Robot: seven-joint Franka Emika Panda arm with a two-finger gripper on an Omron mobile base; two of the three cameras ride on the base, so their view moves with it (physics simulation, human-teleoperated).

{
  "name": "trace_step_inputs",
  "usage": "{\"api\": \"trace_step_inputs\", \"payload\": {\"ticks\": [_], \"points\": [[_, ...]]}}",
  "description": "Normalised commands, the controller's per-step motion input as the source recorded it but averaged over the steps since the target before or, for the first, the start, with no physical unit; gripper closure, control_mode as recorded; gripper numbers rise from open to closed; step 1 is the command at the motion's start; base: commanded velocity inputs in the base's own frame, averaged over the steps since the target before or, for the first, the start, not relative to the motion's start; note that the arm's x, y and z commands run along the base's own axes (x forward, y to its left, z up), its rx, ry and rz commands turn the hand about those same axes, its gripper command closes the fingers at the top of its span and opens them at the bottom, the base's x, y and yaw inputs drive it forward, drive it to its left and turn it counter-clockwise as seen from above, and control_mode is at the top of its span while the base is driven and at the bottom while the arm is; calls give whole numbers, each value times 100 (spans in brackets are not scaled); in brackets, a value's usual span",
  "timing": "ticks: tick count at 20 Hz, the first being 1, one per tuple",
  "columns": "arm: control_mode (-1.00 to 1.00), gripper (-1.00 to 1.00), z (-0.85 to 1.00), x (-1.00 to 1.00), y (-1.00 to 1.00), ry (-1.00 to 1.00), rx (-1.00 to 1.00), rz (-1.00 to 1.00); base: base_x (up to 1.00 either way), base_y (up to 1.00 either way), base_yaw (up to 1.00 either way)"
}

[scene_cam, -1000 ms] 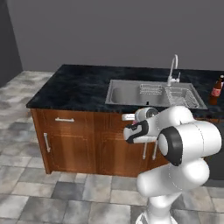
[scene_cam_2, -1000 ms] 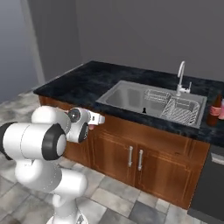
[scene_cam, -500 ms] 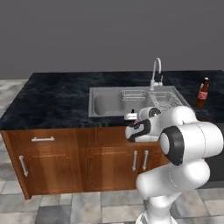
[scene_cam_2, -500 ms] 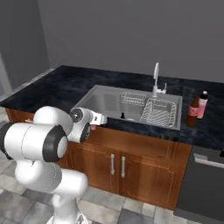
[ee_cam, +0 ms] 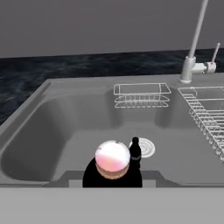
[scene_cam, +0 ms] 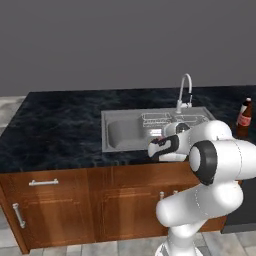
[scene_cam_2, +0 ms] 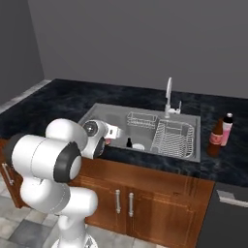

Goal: Place the large bottle from the dining counter next to the other large bottle outside the sink, and place the small bottle from the dining counter next to the other small bottle inside the sink.

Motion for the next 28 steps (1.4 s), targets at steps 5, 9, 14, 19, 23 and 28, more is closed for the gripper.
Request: {"api": "trace_step_inputs", "payload": {"ticks": [5, 9, 14, 19, 23, 28], "points": [[100, 100, 0, 0, 0, 0, 0, 0, 19, 46, 0], [100, 100, 0, 0, 0, 0, 0, 0, 2, 44, -3], [100, 100, 0, 0, 0, 0, 0, 0, 3, 33, -14], [100, 100, 0, 0, 0, 0, 0, 0, 4, 17, -24], [100, 100, 0, 0, 0, 0, 0, 0, 6, 17, -24], [100, 100, 0, 0, 0, 0, 0, 0, 25, 21, -11]]}}
